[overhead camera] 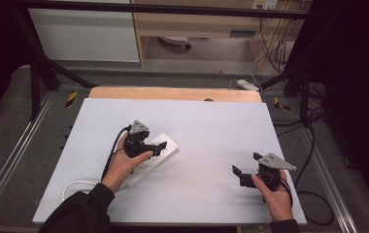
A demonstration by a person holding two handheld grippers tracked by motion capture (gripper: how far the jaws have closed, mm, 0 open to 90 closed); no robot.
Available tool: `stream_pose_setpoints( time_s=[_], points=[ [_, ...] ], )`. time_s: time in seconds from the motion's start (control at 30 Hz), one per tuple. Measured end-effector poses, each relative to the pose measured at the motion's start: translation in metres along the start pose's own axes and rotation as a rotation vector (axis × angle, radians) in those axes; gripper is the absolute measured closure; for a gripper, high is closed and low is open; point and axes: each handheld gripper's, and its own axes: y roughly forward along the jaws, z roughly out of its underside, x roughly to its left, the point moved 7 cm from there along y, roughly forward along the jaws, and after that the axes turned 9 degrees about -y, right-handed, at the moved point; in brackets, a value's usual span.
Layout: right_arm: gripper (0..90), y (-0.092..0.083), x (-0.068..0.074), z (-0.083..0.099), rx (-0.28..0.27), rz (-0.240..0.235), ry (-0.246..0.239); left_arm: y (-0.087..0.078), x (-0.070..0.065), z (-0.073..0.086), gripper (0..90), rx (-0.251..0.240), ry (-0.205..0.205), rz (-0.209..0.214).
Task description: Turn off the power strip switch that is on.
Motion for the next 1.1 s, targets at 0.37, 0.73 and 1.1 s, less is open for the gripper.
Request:
stream_pose_setpoints(
  time_s=[0.37,0.73,1.1],
  points=[
    [3.6,0.0,0.0,0.001,0.005,-0.002,-0.006,-0.007,-0.006,-0.007,8.1,-0.019,0.002,0.006],
    [3.6,0.001,0.001,0.001,0.005,-0.003,-0.009,-0.022,-0.007,-0.019,8.9,-0.105,-0.009,0.001],
    [3.6,0.001,0.001,0.0,0.005,-0.004,-0.008,-0.05,-0.002,-0.026,8.8,-0.146,-0.036,0.015]
  ],
)
